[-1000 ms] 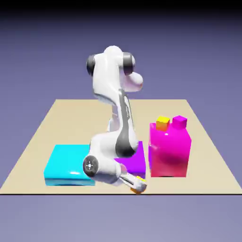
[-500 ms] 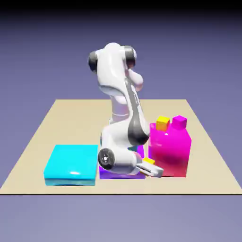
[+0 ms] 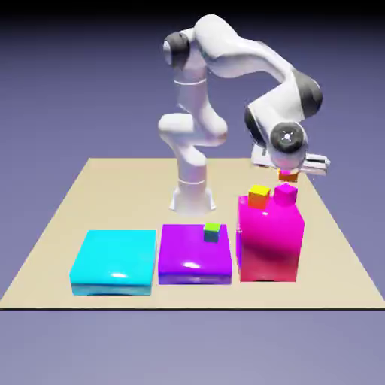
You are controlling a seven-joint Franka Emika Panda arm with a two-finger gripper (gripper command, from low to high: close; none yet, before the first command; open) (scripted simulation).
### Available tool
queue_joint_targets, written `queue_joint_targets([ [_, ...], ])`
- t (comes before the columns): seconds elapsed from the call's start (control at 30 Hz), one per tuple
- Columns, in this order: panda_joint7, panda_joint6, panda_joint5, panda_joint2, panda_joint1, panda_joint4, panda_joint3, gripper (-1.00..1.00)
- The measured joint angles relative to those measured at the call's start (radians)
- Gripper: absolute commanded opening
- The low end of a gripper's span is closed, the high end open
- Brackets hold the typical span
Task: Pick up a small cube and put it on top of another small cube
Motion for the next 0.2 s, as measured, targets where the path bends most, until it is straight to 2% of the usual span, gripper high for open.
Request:
queue_joint_targets([
  [0.07,-0.02,0.059,0.015,-0.015,0.01,-0.072,0.009,-1.0],
  [0.1,-0.028,0.082,0.021,-0.021,0.013,-0.101,0.012,1.0],
  [0.2,-0.018,0.052,0.012,-0.014,0.008,-0.065,0.008,1.0],
])
